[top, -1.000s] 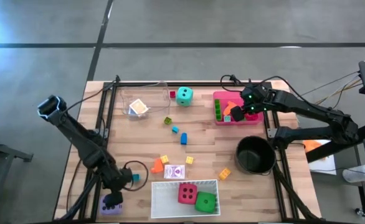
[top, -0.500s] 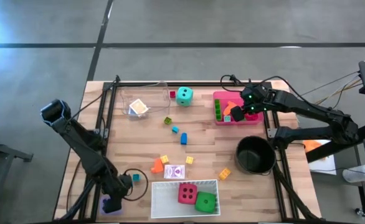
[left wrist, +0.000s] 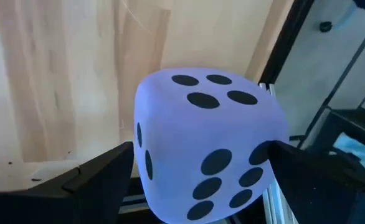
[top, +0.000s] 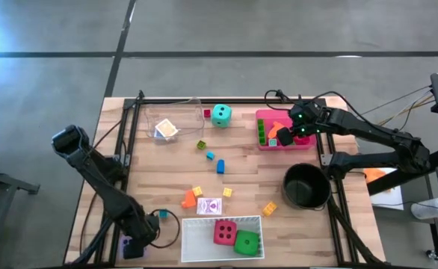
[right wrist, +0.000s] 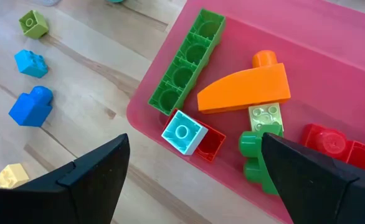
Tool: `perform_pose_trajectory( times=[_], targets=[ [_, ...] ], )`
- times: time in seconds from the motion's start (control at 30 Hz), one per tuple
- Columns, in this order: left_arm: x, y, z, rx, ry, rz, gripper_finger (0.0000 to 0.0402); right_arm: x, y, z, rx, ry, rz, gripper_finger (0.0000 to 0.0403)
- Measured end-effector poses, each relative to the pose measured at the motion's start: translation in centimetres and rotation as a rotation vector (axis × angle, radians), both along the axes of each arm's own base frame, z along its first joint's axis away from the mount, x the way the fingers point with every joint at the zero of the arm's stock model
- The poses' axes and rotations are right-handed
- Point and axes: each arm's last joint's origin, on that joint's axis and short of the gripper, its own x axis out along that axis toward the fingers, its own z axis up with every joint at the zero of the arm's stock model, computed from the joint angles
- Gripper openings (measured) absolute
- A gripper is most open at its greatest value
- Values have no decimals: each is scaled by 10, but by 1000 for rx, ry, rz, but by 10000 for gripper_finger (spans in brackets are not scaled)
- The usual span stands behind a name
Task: Pick & Place Toys
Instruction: Put the violet dice into the white bin
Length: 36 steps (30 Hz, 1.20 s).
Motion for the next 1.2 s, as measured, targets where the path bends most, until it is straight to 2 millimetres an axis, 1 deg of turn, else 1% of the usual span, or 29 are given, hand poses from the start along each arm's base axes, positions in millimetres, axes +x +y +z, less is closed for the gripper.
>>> perform_pose_trajectory(
  times=[0.23, 0.47, 0.53, 0.6, 0.77, 0.8, 1.13, 1.2],
  targets=[
    [4, -9, -11, -72, 23, -102, 373, 1, 1, 0, 1, 0, 8, 356],
    [6, -12, -18, -74, 33, -116, 367, 4, 6, 0, -4, 1, 51, 356],
    [6, -11, -19, -73, 34, -116, 353, 4, 7, 0, -5, -1, 56, 356],
    [5, -10, -21, -73, 39, -116, 330, 4, 8, 0, -5, -1, 59, 356],
    [3, -8, -24, -67, 49, -120, 246, 5, 9, 0, -4, -1, 65, 356],
    [3, -8, -24, -65, 47, -120, 235, 5, 9, 0, -4, -1, 68, 356],
    [3, -7, -24, -59, 53, -113, 234, 7, 12, 0, -5, -5, 81, 356],
    [3, -7, -24, -52, 70, -87, 234, 7, 12, 0, -5, -5, 81, 356]
  ],
)
